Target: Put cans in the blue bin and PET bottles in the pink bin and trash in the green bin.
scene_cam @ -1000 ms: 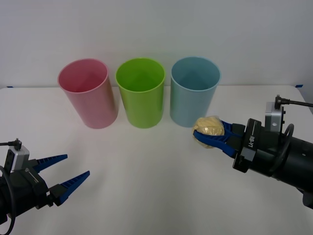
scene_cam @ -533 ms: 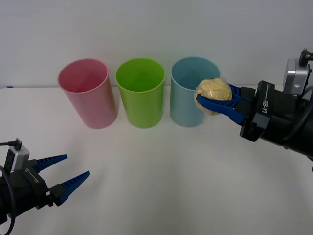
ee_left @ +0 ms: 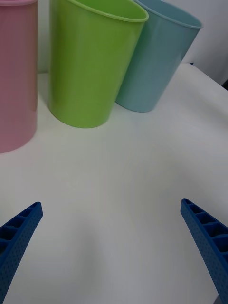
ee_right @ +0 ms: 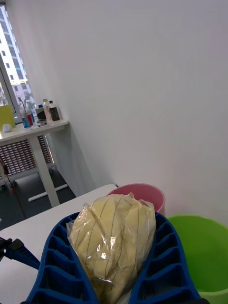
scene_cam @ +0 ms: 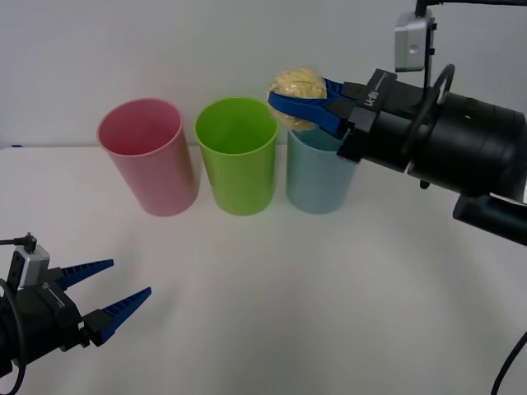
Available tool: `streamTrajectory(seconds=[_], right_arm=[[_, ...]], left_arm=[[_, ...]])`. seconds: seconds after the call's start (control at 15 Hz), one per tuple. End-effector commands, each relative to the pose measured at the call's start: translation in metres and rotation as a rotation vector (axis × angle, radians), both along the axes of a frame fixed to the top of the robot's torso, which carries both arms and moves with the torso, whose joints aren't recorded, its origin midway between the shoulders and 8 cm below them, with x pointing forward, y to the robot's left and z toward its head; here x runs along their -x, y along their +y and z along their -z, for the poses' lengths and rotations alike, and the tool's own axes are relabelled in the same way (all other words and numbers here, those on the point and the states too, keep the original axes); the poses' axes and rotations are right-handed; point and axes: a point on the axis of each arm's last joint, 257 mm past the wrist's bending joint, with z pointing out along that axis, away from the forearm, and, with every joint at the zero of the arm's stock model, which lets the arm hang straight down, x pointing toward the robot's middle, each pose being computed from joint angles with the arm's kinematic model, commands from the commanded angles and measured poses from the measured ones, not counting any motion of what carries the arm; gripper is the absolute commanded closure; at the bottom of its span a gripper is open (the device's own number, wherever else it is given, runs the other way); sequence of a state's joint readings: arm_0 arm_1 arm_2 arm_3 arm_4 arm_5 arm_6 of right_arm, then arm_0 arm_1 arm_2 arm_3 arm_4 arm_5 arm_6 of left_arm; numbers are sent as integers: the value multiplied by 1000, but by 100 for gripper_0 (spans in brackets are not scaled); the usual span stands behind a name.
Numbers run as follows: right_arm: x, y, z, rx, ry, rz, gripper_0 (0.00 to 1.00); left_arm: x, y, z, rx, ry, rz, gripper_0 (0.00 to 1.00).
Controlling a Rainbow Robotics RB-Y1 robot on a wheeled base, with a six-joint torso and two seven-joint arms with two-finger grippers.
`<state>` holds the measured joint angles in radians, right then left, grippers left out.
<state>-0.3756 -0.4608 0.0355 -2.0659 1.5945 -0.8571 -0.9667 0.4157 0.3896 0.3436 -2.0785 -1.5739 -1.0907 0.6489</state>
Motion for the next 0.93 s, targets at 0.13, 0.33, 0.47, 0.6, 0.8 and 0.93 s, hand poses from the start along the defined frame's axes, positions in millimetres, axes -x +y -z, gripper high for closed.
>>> streamTrajectory(seconds=[0.13,0.33,0.47,0.6,0.8,0.93], right_arm=[[-37,28,-3,18,24,15,100],[-65,49,-8,41,24,38,100],[-84,66,-7,70,34,52,100],[-99,82,-1,104,46,63,100],[-126,98,11,169,62,101,100],[-139,108,18,219,87,119,100]], left_arm=[[0,0,0,0,0,0,0],[0,0,0,0,0,0,0],[0,0,0,0,0,0,0],[0,0,0,0,0,0,0],[0,0,0,0,0,0,0],[0,0,0,0,0,0,0]])
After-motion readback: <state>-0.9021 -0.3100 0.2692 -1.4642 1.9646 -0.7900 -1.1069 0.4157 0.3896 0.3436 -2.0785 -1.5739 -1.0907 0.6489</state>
